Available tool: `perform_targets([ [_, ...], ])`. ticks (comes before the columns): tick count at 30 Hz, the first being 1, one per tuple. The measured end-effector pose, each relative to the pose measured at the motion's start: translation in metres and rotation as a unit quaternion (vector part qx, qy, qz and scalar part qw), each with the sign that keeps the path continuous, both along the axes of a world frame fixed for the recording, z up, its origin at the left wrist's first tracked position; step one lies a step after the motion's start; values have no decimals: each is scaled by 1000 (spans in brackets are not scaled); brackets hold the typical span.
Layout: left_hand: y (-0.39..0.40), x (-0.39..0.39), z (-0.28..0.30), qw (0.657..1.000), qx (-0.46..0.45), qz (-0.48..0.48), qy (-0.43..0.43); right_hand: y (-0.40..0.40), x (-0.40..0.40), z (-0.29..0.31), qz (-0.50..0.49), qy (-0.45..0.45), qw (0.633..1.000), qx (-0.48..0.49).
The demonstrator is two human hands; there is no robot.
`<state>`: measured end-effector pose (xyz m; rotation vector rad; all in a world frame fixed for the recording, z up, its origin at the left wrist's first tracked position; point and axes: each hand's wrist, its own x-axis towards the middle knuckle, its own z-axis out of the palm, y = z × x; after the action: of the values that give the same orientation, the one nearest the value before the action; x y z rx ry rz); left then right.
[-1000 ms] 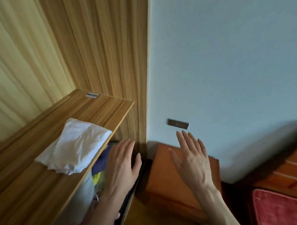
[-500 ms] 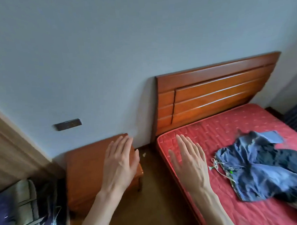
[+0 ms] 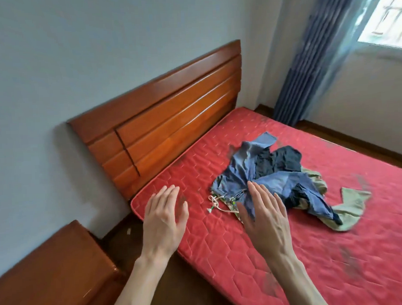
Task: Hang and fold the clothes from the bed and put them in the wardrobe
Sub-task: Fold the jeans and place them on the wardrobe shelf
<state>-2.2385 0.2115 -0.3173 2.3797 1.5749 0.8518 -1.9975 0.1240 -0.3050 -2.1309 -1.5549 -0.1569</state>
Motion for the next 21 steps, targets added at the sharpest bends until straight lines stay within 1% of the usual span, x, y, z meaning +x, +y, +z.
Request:
perform_targets([
  [6, 36, 61, -8, 997, -6, -67, 29, 10, 49, -17, -38, 5, 999, -15],
  [11, 85, 96, -31, 990, -22, -127, 49, 30, 76, -41, -79, 3, 996, -44],
  [21, 218, 152, -88, 966, -60, -238, 75, 120, 108, -85, -175, 14, 977, -119],
])
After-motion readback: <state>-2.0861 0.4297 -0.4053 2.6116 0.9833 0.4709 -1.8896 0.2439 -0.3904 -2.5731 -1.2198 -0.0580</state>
